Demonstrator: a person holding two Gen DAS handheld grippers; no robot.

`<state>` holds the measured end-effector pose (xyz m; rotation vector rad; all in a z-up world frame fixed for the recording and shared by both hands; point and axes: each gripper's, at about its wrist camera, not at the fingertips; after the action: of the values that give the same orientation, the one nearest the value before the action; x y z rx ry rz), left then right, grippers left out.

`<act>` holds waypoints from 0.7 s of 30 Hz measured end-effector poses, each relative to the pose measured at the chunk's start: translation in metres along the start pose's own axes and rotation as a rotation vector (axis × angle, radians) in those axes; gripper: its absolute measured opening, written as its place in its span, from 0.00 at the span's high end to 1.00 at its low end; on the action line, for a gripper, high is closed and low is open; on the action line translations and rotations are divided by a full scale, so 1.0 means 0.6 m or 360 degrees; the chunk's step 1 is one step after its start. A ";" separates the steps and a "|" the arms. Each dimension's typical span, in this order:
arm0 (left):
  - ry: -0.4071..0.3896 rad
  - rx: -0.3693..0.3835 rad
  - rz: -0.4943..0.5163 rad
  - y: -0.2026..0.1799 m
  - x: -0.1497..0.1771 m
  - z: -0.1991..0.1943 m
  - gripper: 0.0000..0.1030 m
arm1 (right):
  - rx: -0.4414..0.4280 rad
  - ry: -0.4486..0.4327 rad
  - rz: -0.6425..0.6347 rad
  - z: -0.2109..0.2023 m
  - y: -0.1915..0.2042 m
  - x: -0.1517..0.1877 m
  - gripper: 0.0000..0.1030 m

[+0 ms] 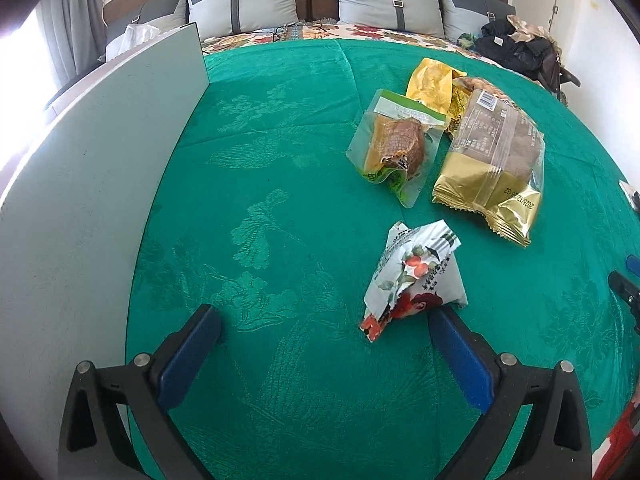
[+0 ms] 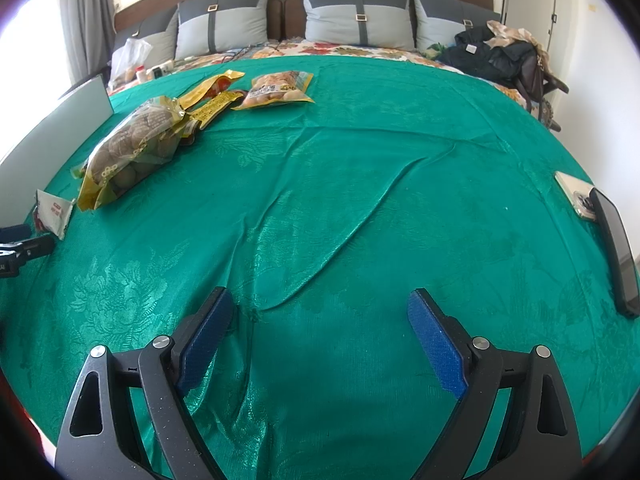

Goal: Organize snacks
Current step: 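Reach the right tool toward the gold-bottomed clear bun bag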

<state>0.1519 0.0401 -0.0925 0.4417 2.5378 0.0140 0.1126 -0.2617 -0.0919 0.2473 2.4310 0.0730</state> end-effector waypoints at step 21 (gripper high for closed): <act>-0.0077 -0.0017 0.0000 -0.001 0.003 -0.001 0.00 | -0.0079 0.0269 0.0170 0.008 0.017 -0.048 0.12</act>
<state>0.1499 0.0404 -0.0928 0.4324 2.4894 0.0168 0.1389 -0.2574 -0.0759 0.3616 2.5783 0.2093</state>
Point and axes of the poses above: each gripper's, at about its wrist camera, not at the fingertips, and z roughly the way its jaws point, y to its left, x to its underside, and after that the axes turned 12 degrees about z, right-handed
